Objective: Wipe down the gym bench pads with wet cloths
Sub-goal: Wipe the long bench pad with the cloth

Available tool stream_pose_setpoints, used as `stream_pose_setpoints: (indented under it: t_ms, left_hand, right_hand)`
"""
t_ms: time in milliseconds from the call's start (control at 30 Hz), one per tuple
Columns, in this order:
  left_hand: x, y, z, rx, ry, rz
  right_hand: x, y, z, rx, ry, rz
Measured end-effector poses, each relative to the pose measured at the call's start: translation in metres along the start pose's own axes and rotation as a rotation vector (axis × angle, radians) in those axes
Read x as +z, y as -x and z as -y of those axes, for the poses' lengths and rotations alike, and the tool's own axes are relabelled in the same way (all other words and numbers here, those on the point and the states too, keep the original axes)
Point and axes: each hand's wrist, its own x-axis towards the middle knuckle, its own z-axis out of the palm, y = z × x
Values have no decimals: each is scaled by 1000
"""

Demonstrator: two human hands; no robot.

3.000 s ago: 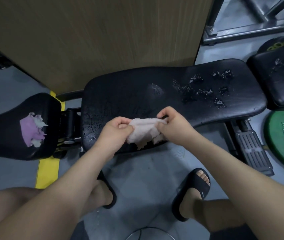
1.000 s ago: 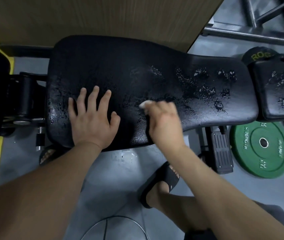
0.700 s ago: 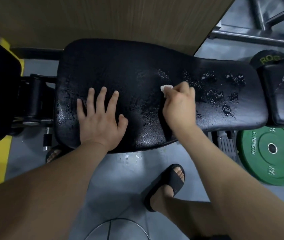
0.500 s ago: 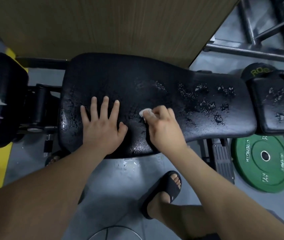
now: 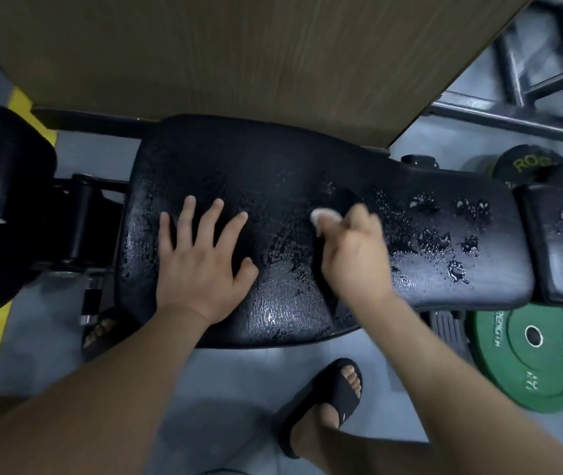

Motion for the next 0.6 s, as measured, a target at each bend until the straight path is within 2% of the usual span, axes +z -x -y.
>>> stream_pose_setpoints:
  t_ms: [100,200,267,333,433,500,567,600]
  left_hand:
    - [0,-2,1,-2,-16,7]
    - [0,-1,0,-8,-16,14]
    - [-1,-1,0,-10,-21,13]
    - [0,-1,0,-7,-21,7]
    - [1,-1,0,2,-7,-4]
    - [1,-1,0,-3,-5,-11]
    - [0,-1,1,-8,-9,-8]
    - [1,-1,1,-7,-11,-5]
  right_hand:
    - [-7,13,1,-168,-1,121]
    - [1,-39,-24,-5,55,50]
    - [4,-69,-31,114,96,59]
    - [6,-72,-21,136,115,67]
    - [0,-27,8,-92,74,88]
    - [-9,7,21,-273,14,187]
    - [-12,-2,12,-339,12,210]
    - [-7,-19,3,-308,32,179]
